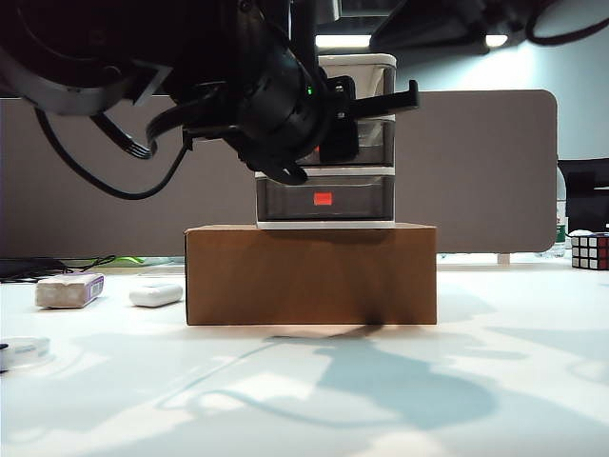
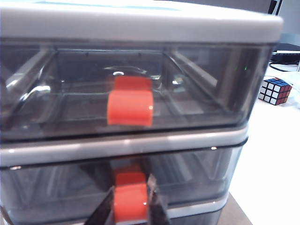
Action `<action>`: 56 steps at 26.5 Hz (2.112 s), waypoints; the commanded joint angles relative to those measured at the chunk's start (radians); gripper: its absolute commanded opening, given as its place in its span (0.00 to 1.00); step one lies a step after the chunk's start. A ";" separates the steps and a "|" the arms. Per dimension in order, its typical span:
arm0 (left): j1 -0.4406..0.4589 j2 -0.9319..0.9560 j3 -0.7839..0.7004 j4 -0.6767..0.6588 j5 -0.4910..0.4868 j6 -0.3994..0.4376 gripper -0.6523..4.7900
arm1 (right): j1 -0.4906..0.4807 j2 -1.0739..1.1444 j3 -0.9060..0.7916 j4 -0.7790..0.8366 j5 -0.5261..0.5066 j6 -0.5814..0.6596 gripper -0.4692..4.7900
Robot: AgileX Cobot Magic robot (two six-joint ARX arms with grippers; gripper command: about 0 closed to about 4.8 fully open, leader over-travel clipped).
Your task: Open the second layer of the drawer on the table, pick up the transparent tape on the table and put it in, and finally close the drawer.
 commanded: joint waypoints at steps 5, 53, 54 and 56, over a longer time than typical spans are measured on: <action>-0.001 0.000 0.004 0.006 0.005 0.003 0.27 | -0.021 0.093 0.068 0.037 -0.063 -0.003 0.08; -0.240 -0.059 -0.002 -0.204 -0.260 0.004 0.11 | -0.142 0.280 0.171 0.113 -0.196 0.016 0.08; -0.240 -0.059 -0.002 -0.205 -0.267 0.004 0.11 | -0.142 0.280 0.171 0.113 -0.196 0.016 0.08; -0.240 -0.059 -0.002 -0.211 -0.310 0.002 0.15 | -0.142 0.280 0.171 0.113 -0.196 0.016 0.08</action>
